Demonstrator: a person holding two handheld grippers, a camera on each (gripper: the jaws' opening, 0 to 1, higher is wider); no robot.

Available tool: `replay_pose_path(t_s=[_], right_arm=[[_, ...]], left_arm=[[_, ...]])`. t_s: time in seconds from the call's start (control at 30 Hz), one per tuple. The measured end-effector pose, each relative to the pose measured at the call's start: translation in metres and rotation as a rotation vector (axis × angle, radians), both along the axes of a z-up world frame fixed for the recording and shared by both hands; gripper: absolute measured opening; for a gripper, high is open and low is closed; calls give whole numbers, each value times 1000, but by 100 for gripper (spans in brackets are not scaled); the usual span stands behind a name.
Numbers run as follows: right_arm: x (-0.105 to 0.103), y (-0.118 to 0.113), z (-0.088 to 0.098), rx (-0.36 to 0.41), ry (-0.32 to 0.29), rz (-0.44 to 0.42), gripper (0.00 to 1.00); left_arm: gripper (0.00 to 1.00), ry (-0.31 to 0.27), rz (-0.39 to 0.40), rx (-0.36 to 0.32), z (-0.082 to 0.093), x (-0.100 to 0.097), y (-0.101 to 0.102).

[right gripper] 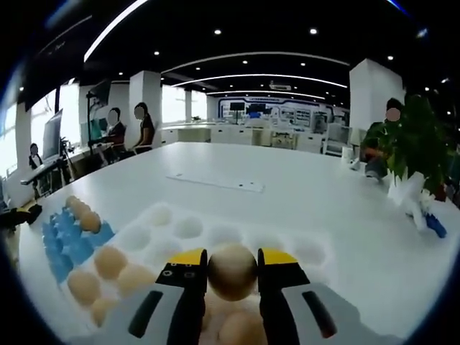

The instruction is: Place the egg into an empty slot of the egg tray after lifting it from the table, then release the egg inside the slot.

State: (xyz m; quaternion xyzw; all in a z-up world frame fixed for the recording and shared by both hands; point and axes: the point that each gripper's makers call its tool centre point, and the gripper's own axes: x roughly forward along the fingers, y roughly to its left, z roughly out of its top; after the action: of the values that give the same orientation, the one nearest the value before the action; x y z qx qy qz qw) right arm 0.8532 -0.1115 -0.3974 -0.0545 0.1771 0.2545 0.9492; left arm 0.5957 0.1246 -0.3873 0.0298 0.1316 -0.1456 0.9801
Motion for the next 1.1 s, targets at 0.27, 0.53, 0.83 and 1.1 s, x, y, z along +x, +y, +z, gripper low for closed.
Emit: replay_pose_path(t_s=[0.27,0.53,0.83,1.1], right_arm=[[-4,-1,3,7,0,-13,28],[-10,9,20,28,-38,14,28],[-16,20,25,29,-44,37,28],[-29,41,30,34,-60,81,28]], left_arm=[[95,-3,9,-4,2,-1,4],[95,-9,13,-5,3,-2,5],[95,-8,16,-5,2,-4,5],[96,-4,15,-1,1,-4,5]])
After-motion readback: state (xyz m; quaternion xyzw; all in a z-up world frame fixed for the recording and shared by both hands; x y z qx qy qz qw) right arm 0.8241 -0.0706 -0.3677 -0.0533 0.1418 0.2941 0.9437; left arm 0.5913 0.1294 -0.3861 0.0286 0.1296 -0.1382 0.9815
